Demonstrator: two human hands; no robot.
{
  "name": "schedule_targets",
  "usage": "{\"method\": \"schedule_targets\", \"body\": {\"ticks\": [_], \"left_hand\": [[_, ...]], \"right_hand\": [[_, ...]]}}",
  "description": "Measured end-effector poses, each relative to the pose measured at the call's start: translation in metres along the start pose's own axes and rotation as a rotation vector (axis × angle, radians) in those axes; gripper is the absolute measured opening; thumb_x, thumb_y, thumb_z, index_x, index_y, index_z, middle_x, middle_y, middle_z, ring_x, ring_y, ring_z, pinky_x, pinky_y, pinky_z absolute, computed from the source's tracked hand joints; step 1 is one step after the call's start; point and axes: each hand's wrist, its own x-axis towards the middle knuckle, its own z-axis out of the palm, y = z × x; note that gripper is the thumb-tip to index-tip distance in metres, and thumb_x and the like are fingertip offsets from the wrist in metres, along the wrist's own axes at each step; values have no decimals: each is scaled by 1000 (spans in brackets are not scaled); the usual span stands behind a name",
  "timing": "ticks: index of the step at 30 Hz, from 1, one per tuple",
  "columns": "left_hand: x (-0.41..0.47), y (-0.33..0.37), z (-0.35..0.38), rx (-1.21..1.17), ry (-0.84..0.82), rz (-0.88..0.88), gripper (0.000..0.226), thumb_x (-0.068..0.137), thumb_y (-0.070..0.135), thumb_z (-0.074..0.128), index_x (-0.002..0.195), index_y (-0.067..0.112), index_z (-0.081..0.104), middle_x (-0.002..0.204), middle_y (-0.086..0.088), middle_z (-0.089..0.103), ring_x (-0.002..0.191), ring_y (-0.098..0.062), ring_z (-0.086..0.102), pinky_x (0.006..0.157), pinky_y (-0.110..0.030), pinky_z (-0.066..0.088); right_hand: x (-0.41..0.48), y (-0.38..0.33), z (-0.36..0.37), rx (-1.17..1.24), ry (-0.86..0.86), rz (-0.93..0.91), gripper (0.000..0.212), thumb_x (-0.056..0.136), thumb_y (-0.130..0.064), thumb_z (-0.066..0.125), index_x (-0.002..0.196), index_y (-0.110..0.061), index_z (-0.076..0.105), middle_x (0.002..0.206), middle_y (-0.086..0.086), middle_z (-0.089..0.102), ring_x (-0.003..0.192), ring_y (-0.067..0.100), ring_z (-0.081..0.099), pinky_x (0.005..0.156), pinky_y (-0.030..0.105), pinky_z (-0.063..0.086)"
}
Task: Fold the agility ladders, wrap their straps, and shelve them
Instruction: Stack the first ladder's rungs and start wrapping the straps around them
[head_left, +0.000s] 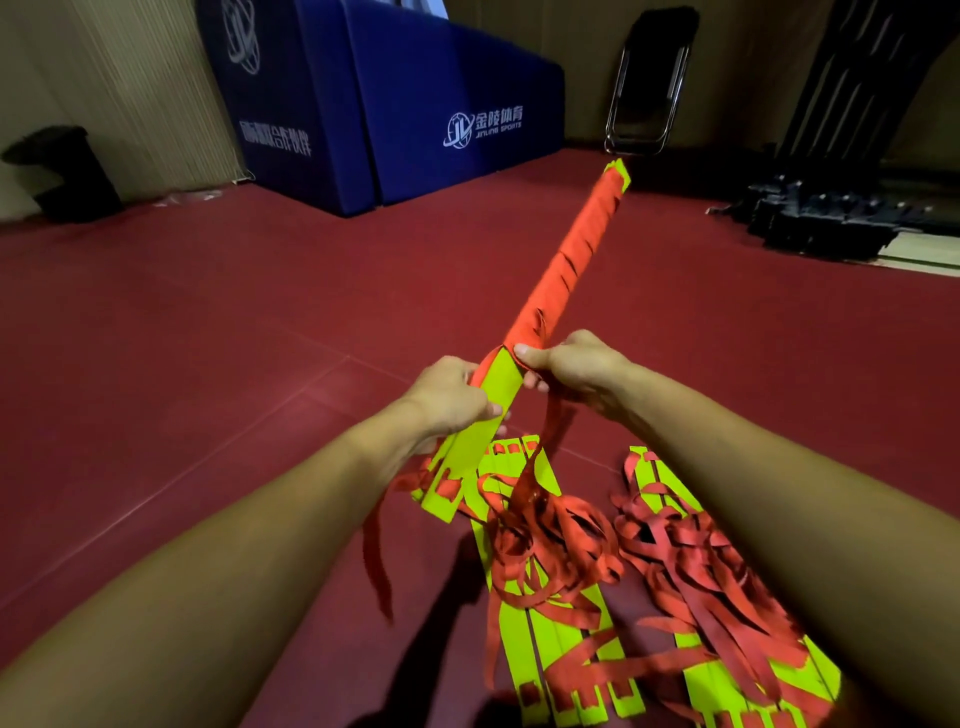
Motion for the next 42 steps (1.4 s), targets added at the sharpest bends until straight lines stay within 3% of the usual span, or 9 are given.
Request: {"method": "schedule_targets", "body": {"ticks": [6,10,14,17,22,27,30,36,42], "left_hand": [[-6,12,-1,-175,-51,16,23,92,-11,57,113,-2,64,90,-15,72,70,-19,73,62,-31,60],[-6,13,-6,225,66,122,33,85,25,79,109,16,59,85,-5,67,67,-7,64,61,-23,49],[-9,12,-6,576,50,98,56,70,68,76,88,15,74,66,-3,64,61,-18,60,60,-29,44],[-6,14,4,526,-37,68,44,74,57,80,72,15,68,62,1,68,56,-16,67,60,-27,53],[-7,11,8,107,-131,-51,8,90,4,69,90,2,61,76,-14,61,63,-20,64,49,-25,51],[-5,11,1,-94,-162,-54,28,92,-18,46,89,4,62,80,-10,56,73,-19,63,55,-28,57],[-5,12,2,-109,-154,-56,38,92,-19,44,118,-1,64,89,-11,60,81,-20,63,69,-34,58],[-1,7,-3,-59,-56,-33,34,86,-14,48,107,2,68,82,-5,62,77,-18,60,78,-35,48],[-6,19,4,410,9,53,41,71,35,55,105,19,71,79,-2,67,80,-28,60,69,-32,44]], "right_hand": [[0,-3,-2,154,21,-53,37,96,-18,64,60,-15,54,58,-1,57,50,8,45,45,14,37],[2,-1,-1,77,149,-113,39,92,-23,68,55,-16,57,56,0,61,49,10,48,56,22,40],[1,0,5,-188,294,-103,44,89,-32,66,50,-15,56,42,-7,54,47,10,46,52,29,33],[1,-4,11,-213,323,-129,46,89,-34,66,50,-14,54,36,-9,51,47,10,46,51,30,33],[-5,-8,7,-80,97,-276,30,96,-16,59,67,-14,60,57,-3,62,51,11,47,57,28,39],[-5,-6,2,-15,5,-277,21,93,-15,66,72,-13,63,64,8,62,52,13,43,54,26,36],[0,-2,2,-71,43,-202,37,90,-31,71,59,-14,61,64,12,55,52,16,37,53,29,29],[2,1,2,-62,102,-227,46,89,-38,70,52,-16,55,51,1,53,51,17,39,55,29,29],[0,4,9,-186,362,-202,37,88,-38,68,65,-10,63,51,-3,55,60,19,54,56,30,34]]}}
